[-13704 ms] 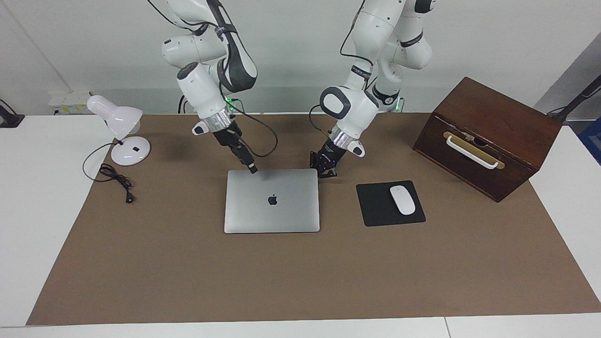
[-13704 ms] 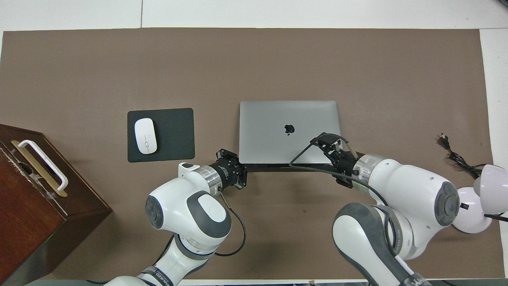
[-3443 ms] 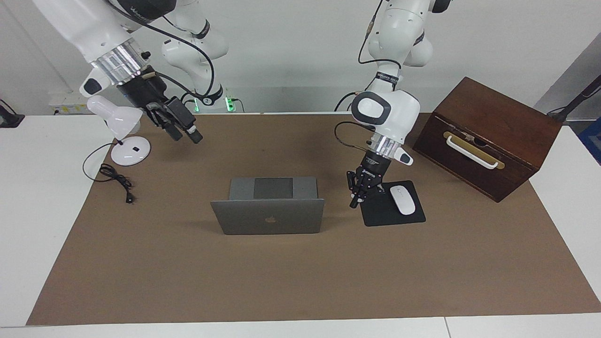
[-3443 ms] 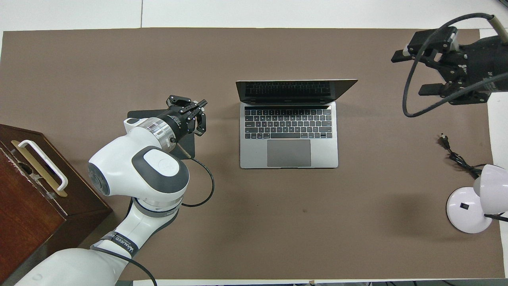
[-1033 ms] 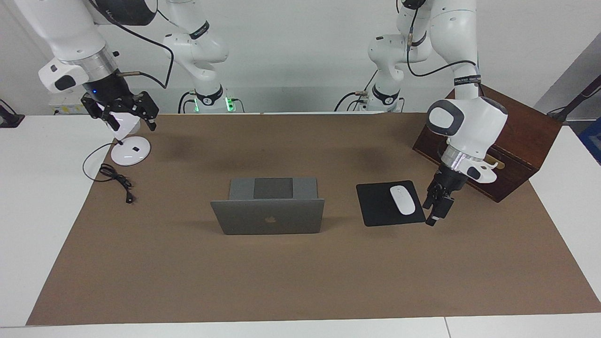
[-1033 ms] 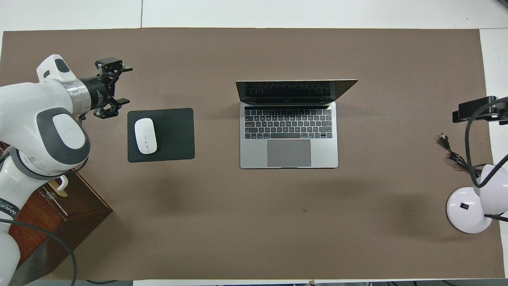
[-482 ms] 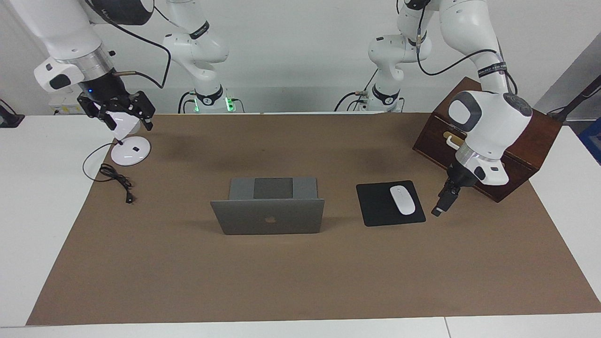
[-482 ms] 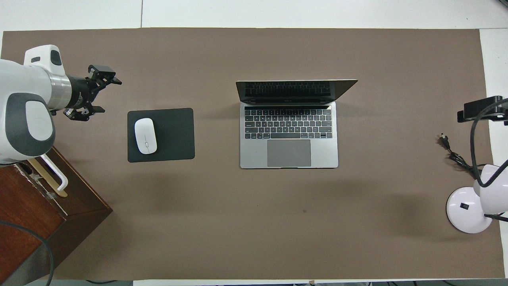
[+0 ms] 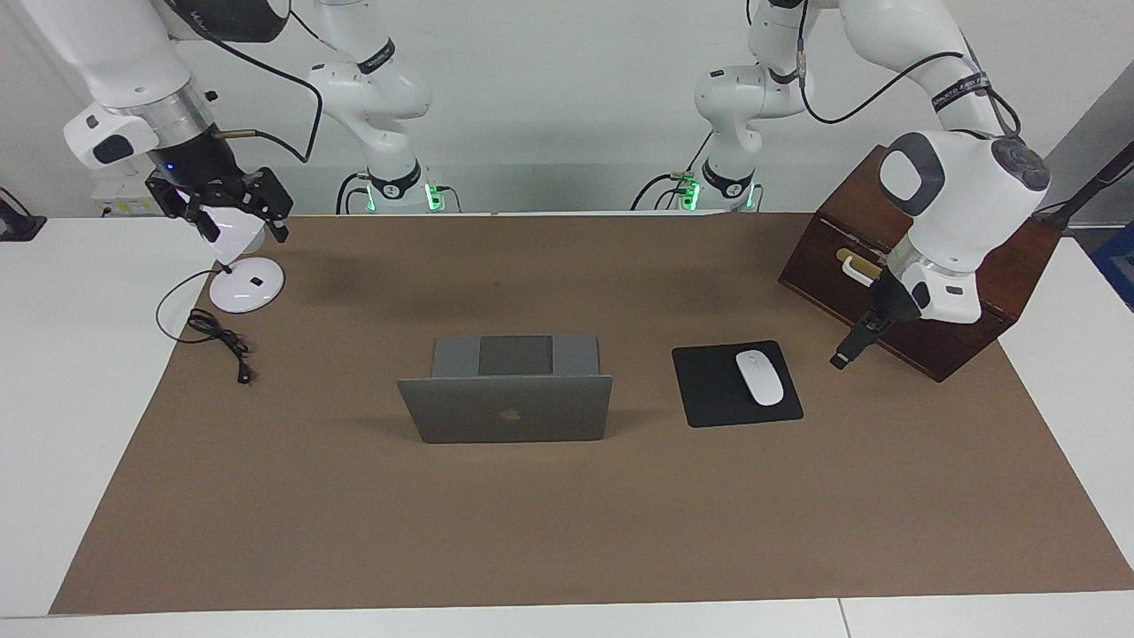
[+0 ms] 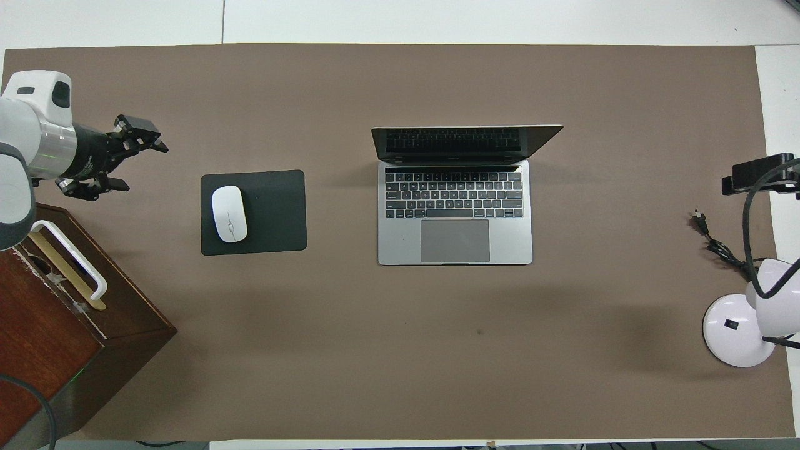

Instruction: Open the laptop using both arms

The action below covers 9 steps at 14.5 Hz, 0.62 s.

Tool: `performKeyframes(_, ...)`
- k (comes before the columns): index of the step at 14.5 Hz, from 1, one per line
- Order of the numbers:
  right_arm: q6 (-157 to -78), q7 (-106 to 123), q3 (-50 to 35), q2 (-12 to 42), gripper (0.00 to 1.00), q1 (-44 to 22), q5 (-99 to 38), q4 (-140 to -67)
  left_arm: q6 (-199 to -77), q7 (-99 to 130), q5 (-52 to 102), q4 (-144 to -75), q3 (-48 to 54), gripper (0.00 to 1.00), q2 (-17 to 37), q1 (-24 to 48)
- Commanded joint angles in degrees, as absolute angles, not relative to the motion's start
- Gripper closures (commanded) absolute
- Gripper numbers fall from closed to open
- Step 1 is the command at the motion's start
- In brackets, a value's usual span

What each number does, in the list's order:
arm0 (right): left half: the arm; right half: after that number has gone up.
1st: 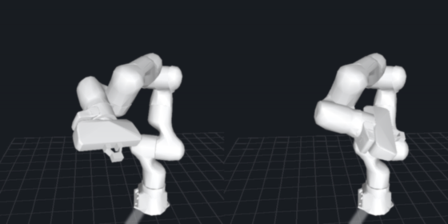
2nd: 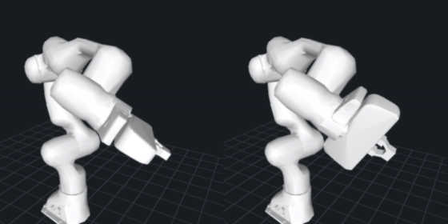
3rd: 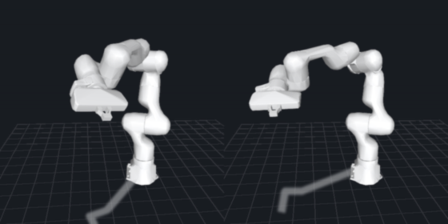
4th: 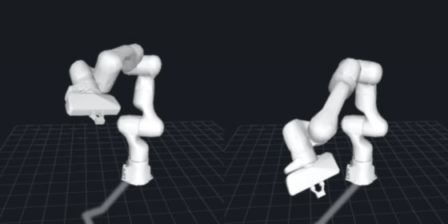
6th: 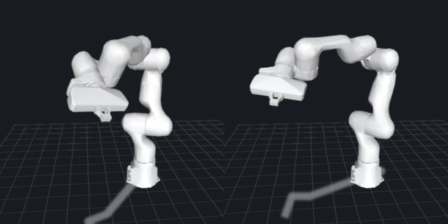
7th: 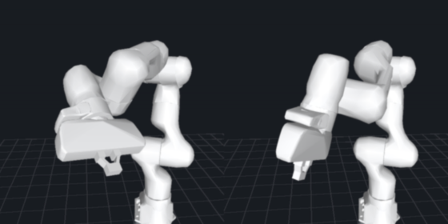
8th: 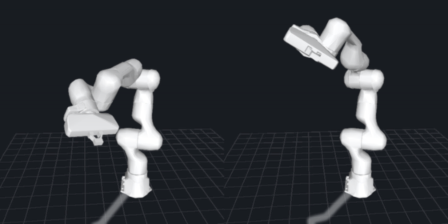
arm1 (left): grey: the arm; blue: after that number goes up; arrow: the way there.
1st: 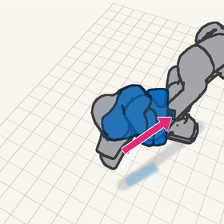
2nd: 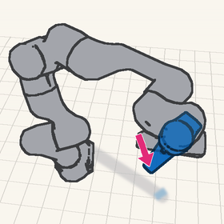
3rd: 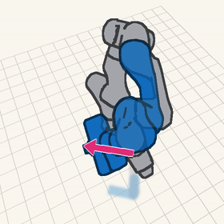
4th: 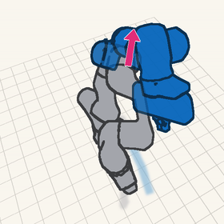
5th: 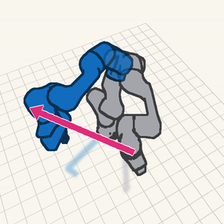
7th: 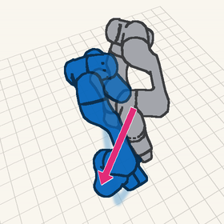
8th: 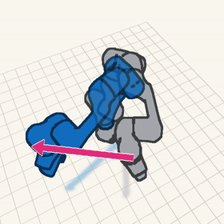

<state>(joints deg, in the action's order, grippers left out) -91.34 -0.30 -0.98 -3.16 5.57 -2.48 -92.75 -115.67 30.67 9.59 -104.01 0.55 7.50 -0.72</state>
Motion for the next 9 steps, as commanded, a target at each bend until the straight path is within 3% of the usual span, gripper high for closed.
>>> performKeyframes(1,-90.70,0.62,-0.97,-4.13,0.00,5.54,-1.14,-93.51,-110.41,27.52,3.90,-104.24,0.26,0.00,4.40,-0.88)
performKeyframes(9,-90.35,0.53,-0.88,-4.57,0.00,5.54,-1.14,-93.87,-96.70,23.82,2.90,-101.53,0.09,0.00,0.09,-1.05)
